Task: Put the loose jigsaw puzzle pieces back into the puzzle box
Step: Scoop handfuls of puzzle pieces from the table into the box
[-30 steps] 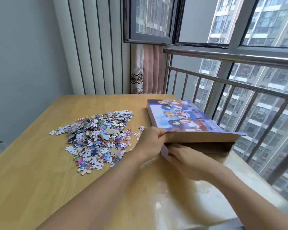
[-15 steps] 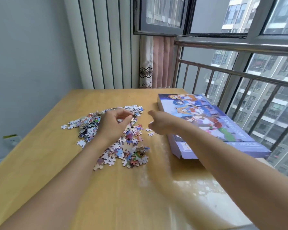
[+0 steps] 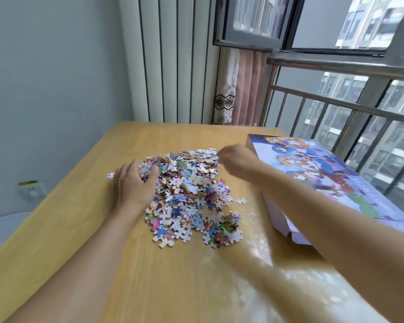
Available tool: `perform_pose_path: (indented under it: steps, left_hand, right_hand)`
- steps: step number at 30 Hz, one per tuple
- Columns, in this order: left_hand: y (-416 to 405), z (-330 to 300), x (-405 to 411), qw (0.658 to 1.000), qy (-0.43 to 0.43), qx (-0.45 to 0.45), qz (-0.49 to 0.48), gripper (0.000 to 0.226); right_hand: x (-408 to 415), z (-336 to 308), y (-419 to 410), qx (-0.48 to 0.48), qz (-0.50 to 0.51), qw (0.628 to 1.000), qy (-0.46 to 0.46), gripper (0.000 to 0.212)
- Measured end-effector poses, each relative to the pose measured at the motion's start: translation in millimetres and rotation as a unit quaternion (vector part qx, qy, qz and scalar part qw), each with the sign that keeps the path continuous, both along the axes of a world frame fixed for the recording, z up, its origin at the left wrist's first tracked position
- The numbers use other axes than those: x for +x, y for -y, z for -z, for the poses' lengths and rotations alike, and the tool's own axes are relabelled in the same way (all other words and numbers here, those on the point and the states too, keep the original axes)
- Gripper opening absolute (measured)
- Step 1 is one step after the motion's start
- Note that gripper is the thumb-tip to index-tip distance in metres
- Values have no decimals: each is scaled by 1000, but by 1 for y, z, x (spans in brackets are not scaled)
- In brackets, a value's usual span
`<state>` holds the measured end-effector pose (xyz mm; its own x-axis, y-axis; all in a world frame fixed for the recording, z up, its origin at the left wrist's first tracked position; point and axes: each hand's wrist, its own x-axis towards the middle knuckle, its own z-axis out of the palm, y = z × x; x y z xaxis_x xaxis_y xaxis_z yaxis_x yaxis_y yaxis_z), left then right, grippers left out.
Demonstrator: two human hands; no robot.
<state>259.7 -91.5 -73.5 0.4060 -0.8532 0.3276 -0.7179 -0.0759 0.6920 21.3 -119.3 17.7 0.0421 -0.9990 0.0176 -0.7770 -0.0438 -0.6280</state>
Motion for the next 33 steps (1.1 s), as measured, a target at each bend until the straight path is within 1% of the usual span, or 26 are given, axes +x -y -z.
perform_pose_path:
  steps: [1, 2, 4, 6, 8, 10, 11, 13, 15, 18, 20, 23, 26, 28, 30, 33]
  left_hand:
    - [4, 1, 2, 1000, -1, -8, -13, 67]
    - [7, 0, 6, 999, 6, -16, -31, 67]
    - [19, -3, 20, 997, 29, -5, -74, 69]
    - [31, -4, 33, 994, 18, 44, -95, 75]
    - [39, -4, 37, 986, -3, 131, -102, 84]
    - [43, -1, 34, 976, 45, 188, -100, 90]
    - [44, 0, 34, 976, 67, 188, -88, 91]
    - [44, -2, 31, 983, 90, 158, -36, 82]
    - [43, -5, 30, 986, 92, 138, 28, 74]
    - [40, -5, 28, 982, 90, 128, 102, 74]
    - [38, -5, 28, 984, 67, 112, 124, 71]
    - [33, -6, 27, 987, 1, 64, 149, 67]
    - [22, -5, 18, 982, -26, 38, 184, 58]
    - [12, -5, 9, 984, -12, 31, 177, 57]
    - [4, -7, 1, 987, 25, 15, 157, 62]
    - [-7, -17, -11, 986, 72, -15, 147, 70]
  right_hand:
    - [1, -12, 15, -22, -4, 1000, 3, 32]
    - [3, -23, 26, -19, -10, 1000, 8, 34]
    - [9, -33, 56, 42, -23, 999, -1, 52]
    - [10, -26, 84, 100, -46, 994, -19, 67]
    - [6, -6, 110, 128, -56, 990, -11, 72]
    - [5, 14, 127, 153, -50, 987, -12, 73]
    - [9, 23, 133, 159, -50, 986, -18, 75]
    - [17, 32, 137, 166, -67, 984, -20, 79]
    - [30, 31, 132, 169, -127, 977, -27, 79]
    - [50, 22, 118, 153, -223, 956, -113, 80]
    - [56, 15, 104, 136, -244, 946, -165, 82]
    - [50, 7, 84, 117, -230, 946, -197, 79]
    - [36, 4, 60, 109, -198, 957, -182, 79]
    - [28, 4, 39, 113, -185, 963, -158, 87]
    - [22, 6, 19, 110, -173, 971, -127, 103]
    - [12, 10, -11, 37, -112, 988, -102, 122]
